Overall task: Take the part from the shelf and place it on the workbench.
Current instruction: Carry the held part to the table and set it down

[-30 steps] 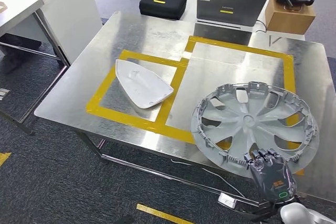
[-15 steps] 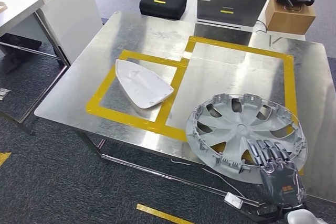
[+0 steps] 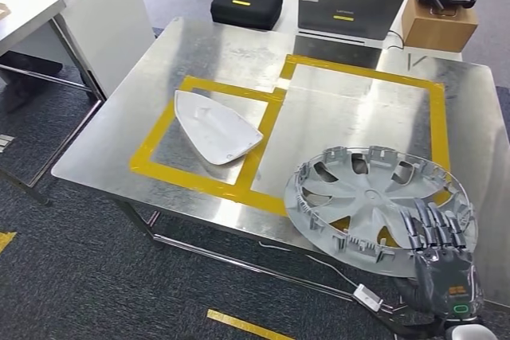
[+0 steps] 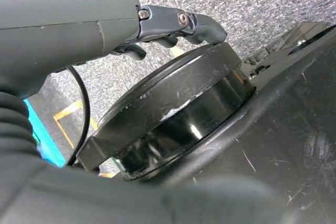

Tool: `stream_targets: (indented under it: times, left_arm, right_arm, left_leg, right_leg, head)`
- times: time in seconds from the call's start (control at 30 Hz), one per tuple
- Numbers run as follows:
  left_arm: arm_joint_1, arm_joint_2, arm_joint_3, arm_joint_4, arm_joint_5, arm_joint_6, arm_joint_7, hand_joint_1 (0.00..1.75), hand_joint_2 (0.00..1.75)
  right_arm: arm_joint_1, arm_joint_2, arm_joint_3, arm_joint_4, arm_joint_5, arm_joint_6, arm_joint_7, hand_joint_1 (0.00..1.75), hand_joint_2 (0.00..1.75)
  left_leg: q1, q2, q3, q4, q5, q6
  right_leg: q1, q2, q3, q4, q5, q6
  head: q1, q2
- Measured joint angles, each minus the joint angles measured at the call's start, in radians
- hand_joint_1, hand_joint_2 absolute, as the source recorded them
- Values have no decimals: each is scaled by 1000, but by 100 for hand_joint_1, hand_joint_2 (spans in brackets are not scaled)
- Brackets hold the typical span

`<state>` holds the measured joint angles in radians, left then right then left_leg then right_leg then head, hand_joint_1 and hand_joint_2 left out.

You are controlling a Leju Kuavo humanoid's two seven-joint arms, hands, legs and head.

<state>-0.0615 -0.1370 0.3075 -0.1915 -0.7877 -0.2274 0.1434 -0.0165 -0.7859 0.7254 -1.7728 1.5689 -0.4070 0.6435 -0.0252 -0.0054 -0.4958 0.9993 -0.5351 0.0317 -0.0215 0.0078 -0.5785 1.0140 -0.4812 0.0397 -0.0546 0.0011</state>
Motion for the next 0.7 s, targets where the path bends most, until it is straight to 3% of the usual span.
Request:
stream_targets:
  times: [0.33, 0.7]
  left_arm:
    - [2, -1, 3, 0, 1, 7, -1, 0, 0]
    - [11, -4, 36, 0, 3, 12, -9, 0, 0]
  right_arm:
    - [65, 24, -66, -27, 0, -3, -3, 0, 0]
    - [312, 162, -412, -117, 0, 21, -129, 0, 0]
  left_leg:
    - [0, 0, 0, 0, 0, 0]
    - [0, 0, -1, 0, -1, 0]
  right_leg:
    - [0, -1, 0, 0, 0, 0]
    - [0, -1, -1, 0, 0, 0]
  head:
    - [0, 0]
    - [0, 0]
